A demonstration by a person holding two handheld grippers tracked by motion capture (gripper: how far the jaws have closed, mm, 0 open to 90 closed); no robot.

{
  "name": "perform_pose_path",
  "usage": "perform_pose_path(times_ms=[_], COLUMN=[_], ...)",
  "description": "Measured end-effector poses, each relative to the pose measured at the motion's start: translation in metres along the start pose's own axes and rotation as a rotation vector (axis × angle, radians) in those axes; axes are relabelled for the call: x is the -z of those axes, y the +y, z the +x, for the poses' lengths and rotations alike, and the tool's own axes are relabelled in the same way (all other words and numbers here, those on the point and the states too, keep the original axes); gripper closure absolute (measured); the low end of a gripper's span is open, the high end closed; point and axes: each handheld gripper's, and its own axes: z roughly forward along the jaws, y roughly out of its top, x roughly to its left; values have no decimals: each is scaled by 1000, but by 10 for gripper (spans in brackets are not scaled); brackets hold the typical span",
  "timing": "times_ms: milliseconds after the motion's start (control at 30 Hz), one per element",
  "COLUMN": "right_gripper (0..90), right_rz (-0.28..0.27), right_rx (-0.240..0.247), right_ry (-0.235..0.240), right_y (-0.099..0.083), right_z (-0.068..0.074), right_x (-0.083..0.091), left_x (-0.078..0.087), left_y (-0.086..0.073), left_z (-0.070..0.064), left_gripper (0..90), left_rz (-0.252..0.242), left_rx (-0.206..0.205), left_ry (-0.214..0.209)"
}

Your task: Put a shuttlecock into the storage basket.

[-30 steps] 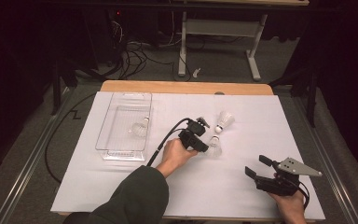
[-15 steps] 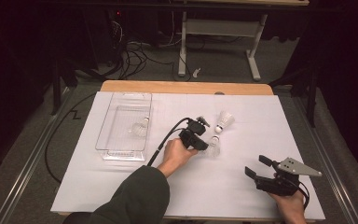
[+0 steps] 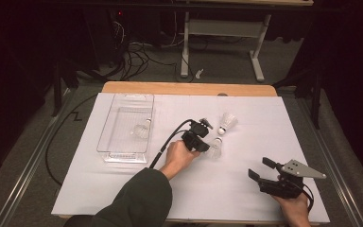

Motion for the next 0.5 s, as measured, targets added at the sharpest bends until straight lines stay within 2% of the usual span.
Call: perform_pose_path(times_ms=[200, 500], right_gripper=[246, 246], right_rz=[1, 3], right_rx=[3, 2], right_ry=[-2, -1], right_y=[0, 0], right_z=[0, 0], right_x=[0, 0], left_x=[0, 5], left_y=[-1, -1], left_z=[0, 2], left_gripper=[888, 897], left_rz=[2, -2], left_rx=[-6, -8], left_ry=[6, 10])
